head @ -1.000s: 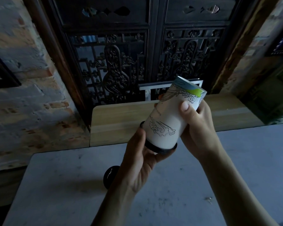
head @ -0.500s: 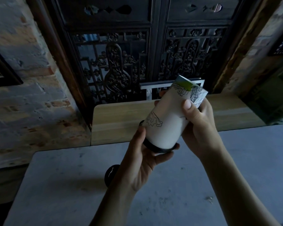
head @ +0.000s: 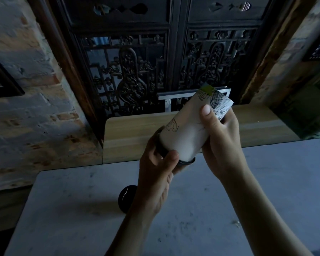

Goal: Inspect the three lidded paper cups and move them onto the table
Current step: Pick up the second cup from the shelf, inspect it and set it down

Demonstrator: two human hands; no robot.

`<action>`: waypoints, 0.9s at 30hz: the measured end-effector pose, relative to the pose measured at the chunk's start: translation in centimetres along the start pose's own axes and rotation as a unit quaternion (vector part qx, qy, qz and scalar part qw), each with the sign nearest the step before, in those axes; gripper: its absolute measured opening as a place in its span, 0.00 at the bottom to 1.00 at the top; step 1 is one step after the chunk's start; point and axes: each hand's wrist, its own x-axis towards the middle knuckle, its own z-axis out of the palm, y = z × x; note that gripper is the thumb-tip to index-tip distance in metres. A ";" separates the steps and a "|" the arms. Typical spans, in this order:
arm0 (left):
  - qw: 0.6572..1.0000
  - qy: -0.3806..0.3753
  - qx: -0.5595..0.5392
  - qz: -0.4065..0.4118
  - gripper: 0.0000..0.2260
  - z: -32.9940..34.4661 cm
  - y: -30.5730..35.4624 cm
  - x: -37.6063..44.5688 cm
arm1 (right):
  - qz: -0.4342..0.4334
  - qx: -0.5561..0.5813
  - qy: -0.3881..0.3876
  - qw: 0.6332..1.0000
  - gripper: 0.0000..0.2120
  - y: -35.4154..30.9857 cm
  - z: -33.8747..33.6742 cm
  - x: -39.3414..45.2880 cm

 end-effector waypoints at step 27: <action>0.999 -0.012 -0.026 -0.046 0.35 0.8 0.5 -0.8 | 0.019 -0.002 -0.093 0.995 0.36 -1.5 -0.7 -0.2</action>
